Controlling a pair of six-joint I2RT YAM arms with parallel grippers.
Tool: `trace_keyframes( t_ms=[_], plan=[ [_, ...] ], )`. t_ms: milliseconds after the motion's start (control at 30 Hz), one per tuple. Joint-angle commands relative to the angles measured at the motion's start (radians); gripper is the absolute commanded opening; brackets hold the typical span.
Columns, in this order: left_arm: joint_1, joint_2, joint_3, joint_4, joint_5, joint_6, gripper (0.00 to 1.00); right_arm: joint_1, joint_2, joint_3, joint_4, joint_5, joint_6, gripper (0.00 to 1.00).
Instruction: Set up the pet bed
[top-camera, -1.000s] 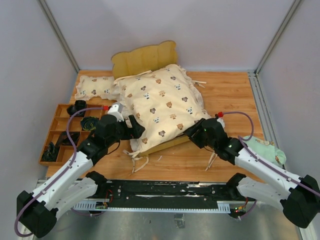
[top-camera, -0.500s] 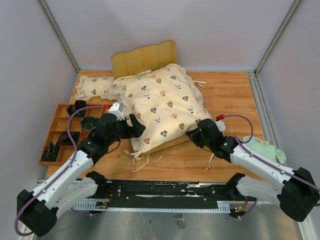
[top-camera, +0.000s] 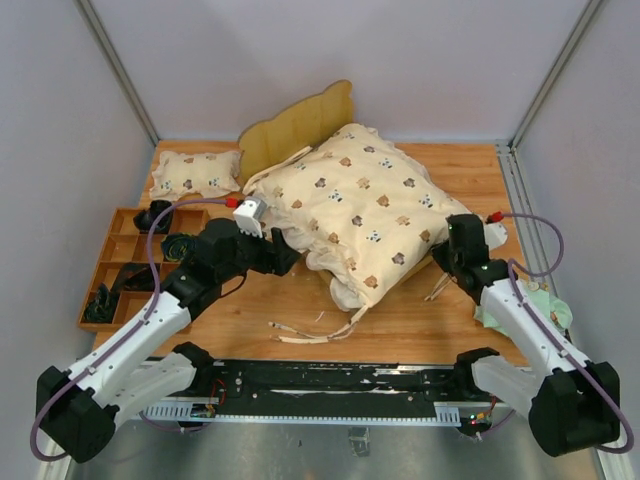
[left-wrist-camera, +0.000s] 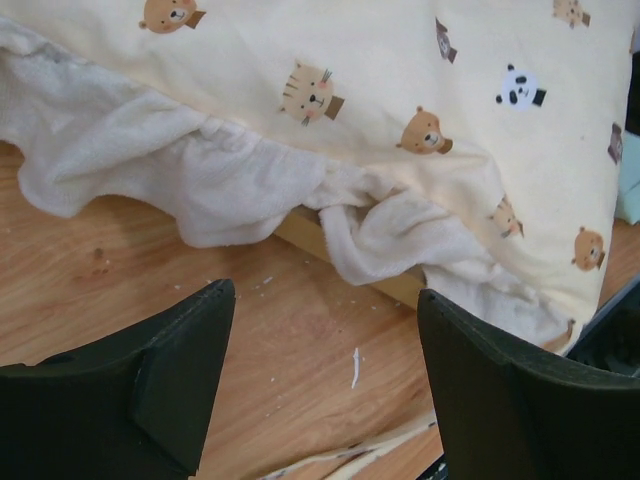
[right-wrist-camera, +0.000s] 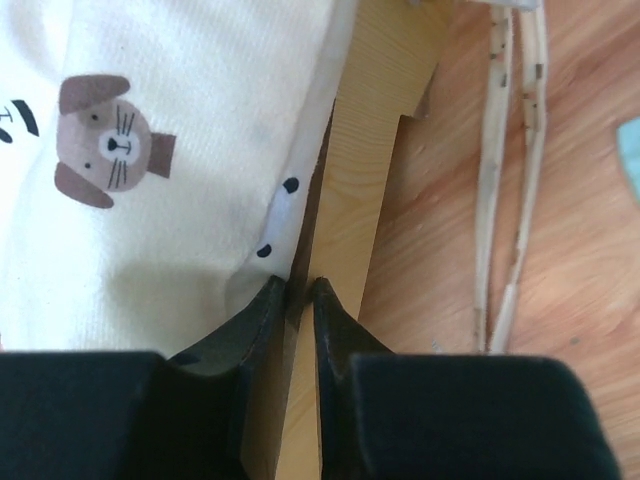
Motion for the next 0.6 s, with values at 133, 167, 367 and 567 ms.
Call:
trace_keyframes(
  t_ms=[133,167,367,567],
  plan=[
    [-0.076,0.038,0.037,0.048,0.051,0.13,0.76,-0.14,0.07,0.233,-0.198,-0.184,-0.494,0.29],
    [-0.077,0.04,0.039,0.05,0.042,0.118,0.76,-0.139,0.063,0.241,-0.235,-0.217,-0.52,0.35],
    [-0.093,0.033,-0.04,0.168,0.134,0.067,0.75,-0.122,-0.027,0.198,-0.29,-0.419,-0.657,0.49],
    [-0.146,0.04,-0.09,0.218,0.151,0.06,0.75,0.045,-0.223,0.116,-0.294,-0.475,-0.646,0.56]
  ],
)
